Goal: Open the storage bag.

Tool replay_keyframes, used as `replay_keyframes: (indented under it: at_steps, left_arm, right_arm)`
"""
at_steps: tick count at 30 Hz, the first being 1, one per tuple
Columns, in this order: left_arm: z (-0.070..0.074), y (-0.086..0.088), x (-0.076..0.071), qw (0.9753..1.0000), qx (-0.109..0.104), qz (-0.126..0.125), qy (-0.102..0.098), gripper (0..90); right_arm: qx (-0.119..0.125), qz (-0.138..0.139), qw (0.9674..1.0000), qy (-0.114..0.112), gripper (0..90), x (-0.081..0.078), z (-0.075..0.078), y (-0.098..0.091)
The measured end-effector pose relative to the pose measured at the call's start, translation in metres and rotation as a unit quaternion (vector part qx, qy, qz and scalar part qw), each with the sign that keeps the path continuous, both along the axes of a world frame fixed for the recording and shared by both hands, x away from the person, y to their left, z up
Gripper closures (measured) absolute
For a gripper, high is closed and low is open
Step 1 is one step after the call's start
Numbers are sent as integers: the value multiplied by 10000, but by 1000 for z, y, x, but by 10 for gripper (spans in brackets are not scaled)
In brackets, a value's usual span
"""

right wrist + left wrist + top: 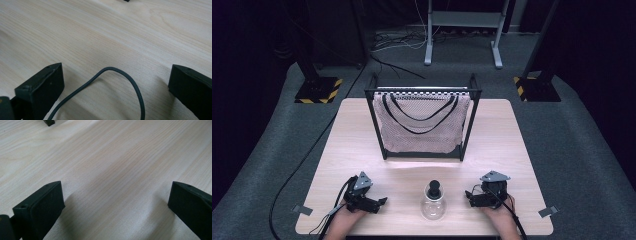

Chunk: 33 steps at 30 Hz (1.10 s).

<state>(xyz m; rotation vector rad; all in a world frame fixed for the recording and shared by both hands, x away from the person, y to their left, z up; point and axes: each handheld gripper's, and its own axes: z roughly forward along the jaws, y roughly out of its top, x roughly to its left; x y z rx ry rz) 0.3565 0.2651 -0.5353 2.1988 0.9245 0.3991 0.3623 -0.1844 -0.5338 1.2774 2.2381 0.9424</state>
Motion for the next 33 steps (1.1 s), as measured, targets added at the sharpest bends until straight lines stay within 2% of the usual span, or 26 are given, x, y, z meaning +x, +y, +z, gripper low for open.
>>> replay_keyframes:
  at_steps: [10, 17, 21, 24, 28, 33]
  left_arm:
    - [0, 1, -1, 10000, -3, -28, -1, 1]
    - [1, 1, 0, 9998, 29, -186, 39, 0]
    - [1, 0, 0, 9998, 43, -187, 48, 0]
    - [2, -1, 2, 9997, 80, -219, 115, 3]
    - [4, -6, 3, 9990, 94, -402, 174, 3]
    - [7, -10, 5, 9982, 45, -495, 332, 27]
  right_arm:
    - [0, 1, 10000, 3, 0, 0, 0, 0]
    - [-1, -6, 10000, 1, 0, 0, 0, 0]
    - [0, -6, 10000, 3, 0, 0, 0, 0]
    - [0, -5, 10000, 3, 0, 0, 0, 0]
    - [2, -2, 10000, 2, 0, 0, 0, 0]
    - [3, -1, 10000, 3, 0, 0, 0, 0]
